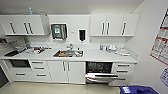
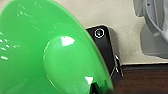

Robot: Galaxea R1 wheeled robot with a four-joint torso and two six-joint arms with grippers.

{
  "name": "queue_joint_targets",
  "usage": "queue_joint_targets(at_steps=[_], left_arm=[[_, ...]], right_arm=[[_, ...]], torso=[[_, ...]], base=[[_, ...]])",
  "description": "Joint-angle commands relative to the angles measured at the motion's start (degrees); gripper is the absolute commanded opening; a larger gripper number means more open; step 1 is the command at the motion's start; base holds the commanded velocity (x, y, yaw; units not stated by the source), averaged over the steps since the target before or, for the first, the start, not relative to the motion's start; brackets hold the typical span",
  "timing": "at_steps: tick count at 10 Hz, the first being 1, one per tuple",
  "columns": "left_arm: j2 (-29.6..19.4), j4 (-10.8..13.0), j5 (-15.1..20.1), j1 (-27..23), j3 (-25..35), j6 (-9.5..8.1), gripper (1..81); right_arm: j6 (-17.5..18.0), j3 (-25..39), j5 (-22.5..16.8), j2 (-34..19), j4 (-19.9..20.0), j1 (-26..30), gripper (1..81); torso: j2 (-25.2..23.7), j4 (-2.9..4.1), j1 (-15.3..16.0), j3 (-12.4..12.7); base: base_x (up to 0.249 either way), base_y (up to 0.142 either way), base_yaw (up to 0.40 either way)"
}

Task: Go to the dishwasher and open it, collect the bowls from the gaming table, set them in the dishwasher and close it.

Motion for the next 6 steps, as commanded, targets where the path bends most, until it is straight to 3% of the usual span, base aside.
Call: queue_joint_targets(at_steps=[1, 6], left_arm=[[-1.79, 0.41, 1.94, -2.28, -0.35, 0.12, 1.0], [-1.79, 0.32, 1.94, -2.28, -0.35, 0.12, 1.0]], right_arm=[[-0.23, 0.54, -2.93, -2.45, -0.61, 2.91, 1.0], [-0.23, 0.28, -2.93, -2.36, -0.52, 2.92, 1.0]], torso=[[0.00, 0.00, 0.03, 0.00], [0.00, 0.00, 0.03, 0.00]], base=[[0.191, 0.000, 0.000], [0.192, 0.000, 0.000]])
